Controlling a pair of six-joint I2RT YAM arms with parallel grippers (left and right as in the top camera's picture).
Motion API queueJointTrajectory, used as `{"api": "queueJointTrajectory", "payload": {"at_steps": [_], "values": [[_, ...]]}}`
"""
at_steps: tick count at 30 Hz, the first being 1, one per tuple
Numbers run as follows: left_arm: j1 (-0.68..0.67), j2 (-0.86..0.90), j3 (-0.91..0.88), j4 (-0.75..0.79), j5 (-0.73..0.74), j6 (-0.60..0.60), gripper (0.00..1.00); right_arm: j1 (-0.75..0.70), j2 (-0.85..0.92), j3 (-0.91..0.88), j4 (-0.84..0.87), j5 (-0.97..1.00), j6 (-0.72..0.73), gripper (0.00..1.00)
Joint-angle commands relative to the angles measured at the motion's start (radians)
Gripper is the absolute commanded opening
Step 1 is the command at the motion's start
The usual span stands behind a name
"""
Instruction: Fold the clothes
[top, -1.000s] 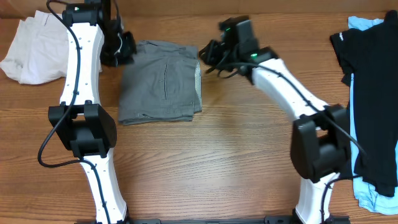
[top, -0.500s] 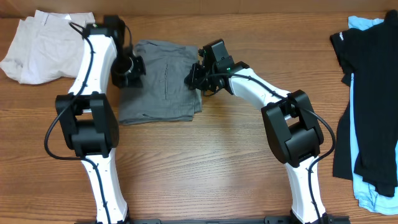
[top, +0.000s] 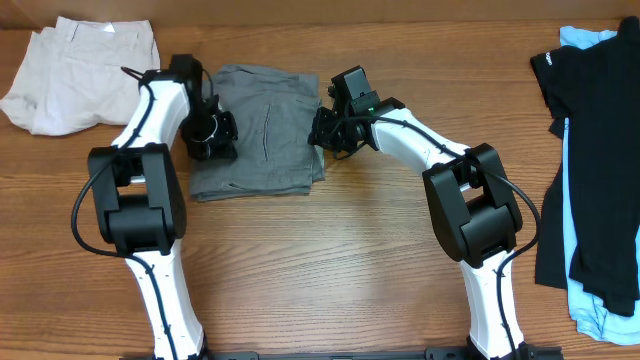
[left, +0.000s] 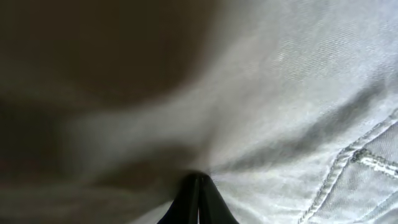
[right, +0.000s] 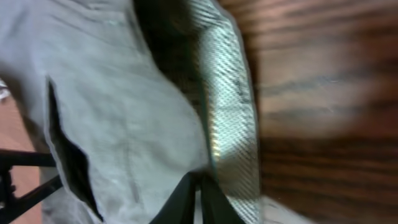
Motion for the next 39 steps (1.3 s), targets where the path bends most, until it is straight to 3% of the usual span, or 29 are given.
{"api": "queueJointTrajectory", "payload": {"at_steps": [1, 9, 10, 11, 12, 13, 14, 15, 16, 18, 21, 24, 32, 39], "values": [[0.047, 0.014, -0.048, -0.015, -0.044, 0.023, 0.04, -0.004, 0.008, -0.012, -0.024, 0.047, 0.030, 0.04], [0.061, -0.106, 0.044, -0.068, -0.035, 0.073, 0.04, -0.063, -0.108, 0.061, -0.216, 0.205, 0.037, 0.04], [0.060, -0.132, 0.053, -0.068, -0.037, 0.076, 0.04, -0.075, -0.134, 0.075, -0.249, 0.229, 0.037, 0.08], [0.060, -0.162, 0.061, -0.068, -0.038, 0.076, 0.04, -0.085, -0.156, 0.087, -0.277, 0.243, 0.035, 0.16], [0.060, -0.192, 0.066, -0.067, -0.038, 0.075, 0.10, -0.097, -0.177, 0.101, -0.305, 0.250, 0.026, 0.34], [0.060, -0.223, 0.069, -0.066, -0.041, 0.076, 0.33, -0.109, -0.197, 0.113, -0.330, 0.250, 0.018, 0.55], [0.060, -0.246, 0.069, -0.063, -0.051, 0.076, 0.65, -0.125, -0.221, 0.125, -0.364, 0.250, 0.018, 0.79], [0.062, -0.267, 0.069, -0.061, -0.075, 0.075, 0.76, -0.137, -0.237, 0.128, -0.384, 0.249, 0.018, 0.95], [0.065, -0.285, 0.069, -0.060, -0.114, 0.072, 0.75, -0.150, -0.252, 0.129, -0.404, 0.249, 0.018, 1.00], [0.078, -0.298, 0.069, -0.064, -0.190, 0.043, 0.76, -0.174, -0.274, 0.129, -0.448, 0.246, 0.002, 1.00], [0.118, -0.287, 0.068, -0.081, -0.191, 0.044, 0.95, -0.195, -0.282, 0.129, -0.506, 0.247, -0.062, 1.00], [0.161, -0.257, 0.068, -0.089, -0.154, 0.090, 0.98, -0.206, -0.282, 0.129, -0.556, 0.260, -0.138, 1.00], [0.227, -0.116, 0.068, -0.063, 0.127, 0.240, 0.84, -0.212, -0.282, 0.129, -0.617, 0.389, -0.140, 1.00], [0.208, -0.021, 0.068, -0.035, 0.157, 0.278, 0.81, -0.212, -0.282, 0.129, -0.617, 0.389, -0.140, 1.00]]}}
